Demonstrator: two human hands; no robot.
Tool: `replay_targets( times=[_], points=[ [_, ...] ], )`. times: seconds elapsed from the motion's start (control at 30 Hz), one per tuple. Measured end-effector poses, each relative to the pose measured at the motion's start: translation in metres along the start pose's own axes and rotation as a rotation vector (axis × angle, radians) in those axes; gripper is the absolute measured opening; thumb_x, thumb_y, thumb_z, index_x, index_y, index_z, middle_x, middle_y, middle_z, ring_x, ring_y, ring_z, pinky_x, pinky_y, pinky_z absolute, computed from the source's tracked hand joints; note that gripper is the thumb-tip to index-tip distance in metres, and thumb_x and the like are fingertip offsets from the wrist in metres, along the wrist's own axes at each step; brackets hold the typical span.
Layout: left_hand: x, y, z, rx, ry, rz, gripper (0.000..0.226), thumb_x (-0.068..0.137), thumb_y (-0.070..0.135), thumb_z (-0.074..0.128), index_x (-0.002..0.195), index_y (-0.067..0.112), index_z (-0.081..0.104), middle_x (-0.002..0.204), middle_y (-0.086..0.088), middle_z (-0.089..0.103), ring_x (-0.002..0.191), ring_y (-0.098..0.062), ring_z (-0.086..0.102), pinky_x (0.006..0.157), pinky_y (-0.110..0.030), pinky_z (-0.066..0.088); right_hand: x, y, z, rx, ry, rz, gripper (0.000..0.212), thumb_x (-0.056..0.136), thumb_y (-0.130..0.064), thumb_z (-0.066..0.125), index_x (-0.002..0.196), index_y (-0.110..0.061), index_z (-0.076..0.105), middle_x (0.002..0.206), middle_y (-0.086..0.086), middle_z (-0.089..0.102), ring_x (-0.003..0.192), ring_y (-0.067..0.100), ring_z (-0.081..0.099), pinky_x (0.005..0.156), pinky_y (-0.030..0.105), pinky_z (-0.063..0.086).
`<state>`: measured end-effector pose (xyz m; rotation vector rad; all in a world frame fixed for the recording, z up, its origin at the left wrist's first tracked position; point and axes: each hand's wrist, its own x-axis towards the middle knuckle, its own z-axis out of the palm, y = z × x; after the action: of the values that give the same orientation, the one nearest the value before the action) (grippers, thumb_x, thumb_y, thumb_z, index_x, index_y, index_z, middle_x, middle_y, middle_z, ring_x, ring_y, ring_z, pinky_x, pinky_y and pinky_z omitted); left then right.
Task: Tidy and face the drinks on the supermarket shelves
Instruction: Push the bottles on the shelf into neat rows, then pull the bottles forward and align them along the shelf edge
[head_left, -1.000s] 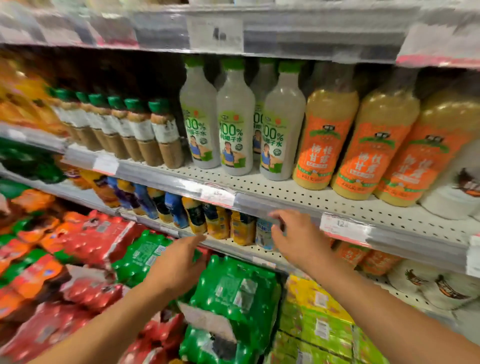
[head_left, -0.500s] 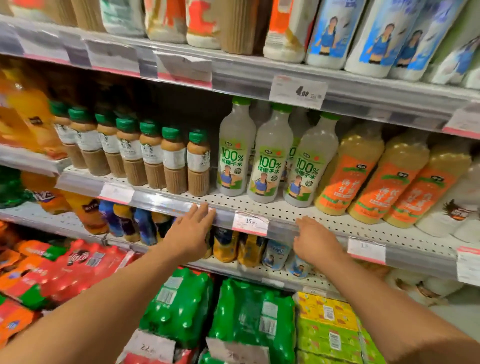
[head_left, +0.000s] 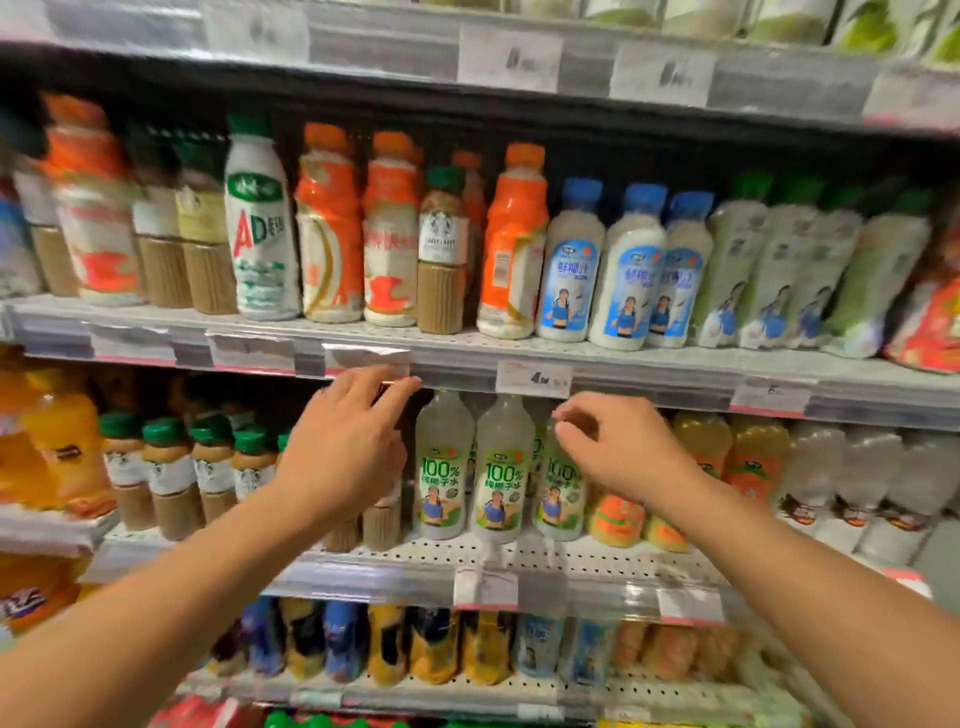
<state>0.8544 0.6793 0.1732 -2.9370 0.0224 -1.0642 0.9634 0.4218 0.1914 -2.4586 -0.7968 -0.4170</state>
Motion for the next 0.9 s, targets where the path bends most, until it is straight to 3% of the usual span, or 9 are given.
replay_targets(
  times=[0.1,0.2,0.33,0.53,0.7,0.9],
  points=[
    [0.02,0.004,-0.021,0.082,-0.08,-0.048,0.079,0.084,0.023,0.06,0.152,0.021,0.022,0.16,-0.009,0.015,0.145,-0.033,0.015,0.113,-0.05,0.025,0.013,-0.011,-0.047,-0.079,0.183,-0.113,0.028,0.09,-0.022,0.057,0.118,-0.02,0.064,0.116,0.0,0.065,0.109,0.021,0.055,0.09,0.035,0.046],
    [0.037,0.008,-0.022,0.122,-0.24,-0.09,0.086,0.09,0.031,0.051,0.154,0.027,-0.005,0.162,-0.002,-0.013,0.149,-0.026,-0.01,0.119,-0.045,0.009,0.019,-0.003,-0.057,-0.203,0.049,-0.017,0.05,0.092,-0.023,0.052,0.142,-0.021,0.044,0.141,0.002,0.047,0.131,0.024,0.039,0.106,0.041,0.038],
    [0.049,0.017,-0.015,0.116,-0.388,-0.155,0.091,0.09,0.035,0.051,0.153,0.024,-0.013,0.163,0.0,-0.008,0.15,-0.024,-0.005,0.119,-0.044,0.012,0.025,0.005,-0.052,-0.216,-0.051,0.112,0.062,0.09,-0.028,0.056,0.147,-0.018,0.034,0.145,0.006,0.042,0.132,0.028,0.038,0.107,0.041,0.04],
    [0.055,0.017,-0.01,0.156,-0.397,-0.183,0.091,0.082,0.032,0.056,0.154,0.027,0.0,0.158,0.001,0.008,0.145,-0.024,0.015,0.112,-0.042,0.029,0.033,0.002,-0.045,-0.387,-0.067,0.078,0.044,0.088,-0.033,0.053,0.131,-0.02,0.051,0.132,0.003,0.044,0.123,0.026,0.041,0.094,0.038,0.046],
    [0.055,0.018,-0.012,0.16,-0.441,-0.206,0.095,0.081,0.026,0.057,0.154,0.028,-0.002,0.161,0.003,0.001,0.148,-0.024,0.007,0.115,-0.045,0.022,0.028,0.002,-0.043,-0.407,-0.073,0.067,0.057,0.091,-0.029,0.051,0.145,-0.022,0.036,0.14,-0.001,0.037,0.131,0.023,0.033,0.097,0.037,0.046],
    [0.053,0.011,-0.013,0.14,-0.45,-0.166,0.093,0.082,0.024,0.056,0.154,0.029,-0.002,0.161,0.002,0.003,0.148,-0.022,0.005,0.117,-0.045,0.019,0.03,-0.005,-0.045,-0.411,-0.085,0.107,0.059,0.09,-0.032,0.051,0.147,-0.025,0.035,0.144,-0.003,0.036,0.133,0.021,0.034,0.098,0.038,0.047]
  ],
)
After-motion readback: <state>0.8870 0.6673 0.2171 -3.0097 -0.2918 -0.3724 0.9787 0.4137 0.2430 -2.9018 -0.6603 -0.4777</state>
